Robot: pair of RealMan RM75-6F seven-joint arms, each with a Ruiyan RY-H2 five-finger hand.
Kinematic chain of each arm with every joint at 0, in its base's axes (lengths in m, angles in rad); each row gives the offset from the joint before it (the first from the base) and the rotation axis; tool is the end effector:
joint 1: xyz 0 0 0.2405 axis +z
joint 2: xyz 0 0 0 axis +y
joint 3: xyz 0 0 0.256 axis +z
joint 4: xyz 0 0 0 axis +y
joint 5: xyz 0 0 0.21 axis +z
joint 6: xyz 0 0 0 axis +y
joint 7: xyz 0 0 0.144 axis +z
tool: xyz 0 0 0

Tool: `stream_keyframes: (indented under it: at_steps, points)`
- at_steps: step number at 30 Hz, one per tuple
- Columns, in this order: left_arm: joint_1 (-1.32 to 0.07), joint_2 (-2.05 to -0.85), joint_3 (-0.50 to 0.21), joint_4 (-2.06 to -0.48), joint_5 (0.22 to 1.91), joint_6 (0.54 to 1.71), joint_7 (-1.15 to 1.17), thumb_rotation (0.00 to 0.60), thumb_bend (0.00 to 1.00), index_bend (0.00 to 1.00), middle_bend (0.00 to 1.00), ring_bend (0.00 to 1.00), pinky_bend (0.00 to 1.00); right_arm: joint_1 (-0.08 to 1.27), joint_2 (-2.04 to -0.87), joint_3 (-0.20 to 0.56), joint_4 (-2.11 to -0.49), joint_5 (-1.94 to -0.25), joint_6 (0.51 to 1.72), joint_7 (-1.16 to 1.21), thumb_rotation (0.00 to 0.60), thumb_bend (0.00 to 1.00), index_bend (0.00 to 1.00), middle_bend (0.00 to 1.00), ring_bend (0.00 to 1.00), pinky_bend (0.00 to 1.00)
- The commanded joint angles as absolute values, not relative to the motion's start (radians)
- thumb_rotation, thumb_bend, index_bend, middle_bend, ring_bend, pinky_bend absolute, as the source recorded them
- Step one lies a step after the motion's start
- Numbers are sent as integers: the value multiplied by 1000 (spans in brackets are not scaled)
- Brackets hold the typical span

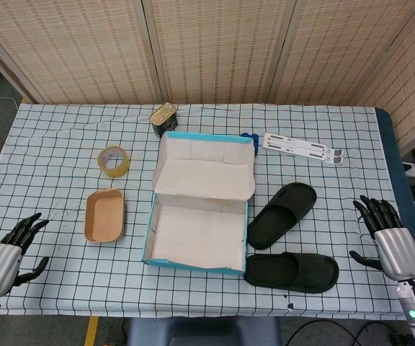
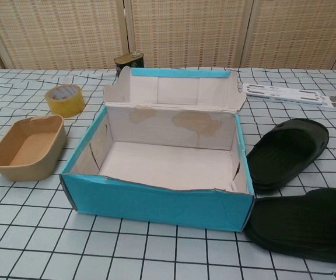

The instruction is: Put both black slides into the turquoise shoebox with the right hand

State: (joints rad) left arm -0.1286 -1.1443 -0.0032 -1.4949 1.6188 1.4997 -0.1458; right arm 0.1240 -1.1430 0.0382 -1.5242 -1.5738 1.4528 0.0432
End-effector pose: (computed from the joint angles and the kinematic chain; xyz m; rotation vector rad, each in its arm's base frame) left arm -0.3116 0.1857 0.1505 -1.5094 -0.8998 -1.0113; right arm -0.3126 -0.1917 0.1497 1.4948 -0.8655 0.9256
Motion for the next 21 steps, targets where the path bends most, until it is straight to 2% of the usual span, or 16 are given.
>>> stream_keyframes:
  at_steps: [1, 8, 15, 21]
  points:
    - [-114, -1152, -26, -1530, 1552, 1497, -53, 600, 361, 122, 36, 76, 289, 125, -1127, 32, -1560, -1545, 1417, 5, 600, 35, 0, 0, 0, 0]
    - [-119, -1138, -26, -1558, 1534, 1471, -37, 600, 361, 122, 36, 76, 290, 116, -1106, 21, -1605, -1522, 1401, -63, 600, 35, 0, 0, 0, 0]
    - [-130, -1158, -53, -1536, 1473, 1443, 10, 600, 361, 124, 36, 76, 291, 117, -1093, -13, -1592, -1606, 1418, -117, 600, 35, 0, 0, 0, 9]
    - [-126, -1137, -52, -1558, 1431, 1413, 6, 600, 361, 130, 36, 77, 293, 155, -1057, -69, -1606, -1675, 1340, 38, 600, 34, 37, 33, 0, 27]
